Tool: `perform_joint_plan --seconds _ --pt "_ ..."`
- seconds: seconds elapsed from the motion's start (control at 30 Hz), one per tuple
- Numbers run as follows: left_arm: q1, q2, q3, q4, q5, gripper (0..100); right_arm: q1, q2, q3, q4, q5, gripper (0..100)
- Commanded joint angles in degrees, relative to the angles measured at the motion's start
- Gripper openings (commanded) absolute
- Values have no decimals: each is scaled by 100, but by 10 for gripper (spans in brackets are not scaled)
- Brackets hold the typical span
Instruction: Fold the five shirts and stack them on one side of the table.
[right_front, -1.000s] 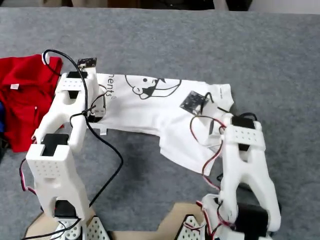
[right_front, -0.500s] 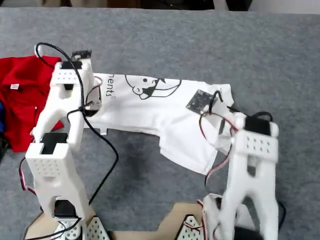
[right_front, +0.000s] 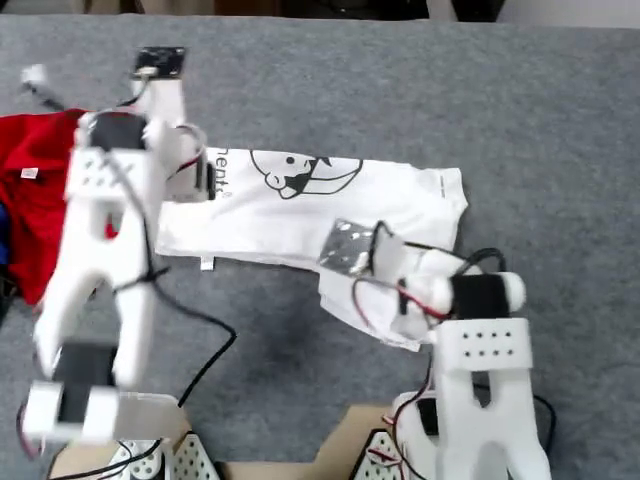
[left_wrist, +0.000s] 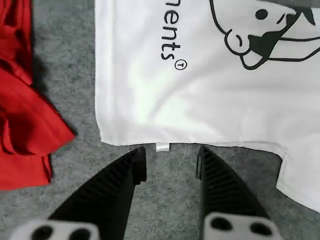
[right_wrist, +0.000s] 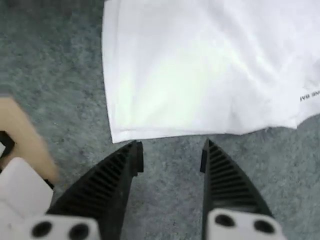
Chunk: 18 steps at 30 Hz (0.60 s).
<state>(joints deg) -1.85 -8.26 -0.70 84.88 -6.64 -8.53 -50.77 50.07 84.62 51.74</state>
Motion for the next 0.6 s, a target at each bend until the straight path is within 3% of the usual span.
perform_joint_plan --seconds 0.0,0.27,0.4,0.57 --pt "-554 -1191 1793 -1152 -26 188 -620 -119 259 -273 -448 210" --pt "-1240 -1349 4607 -4396 35 189 -927 -110 1226 -826 -738 247" --pt "-1407 -980 4774 -5064 413 190 -927 -110 1525 -1002 -730 249" --pt "-1530 -251 4448 -5257 624 192 -927 268 1701 -1275 -730 249"
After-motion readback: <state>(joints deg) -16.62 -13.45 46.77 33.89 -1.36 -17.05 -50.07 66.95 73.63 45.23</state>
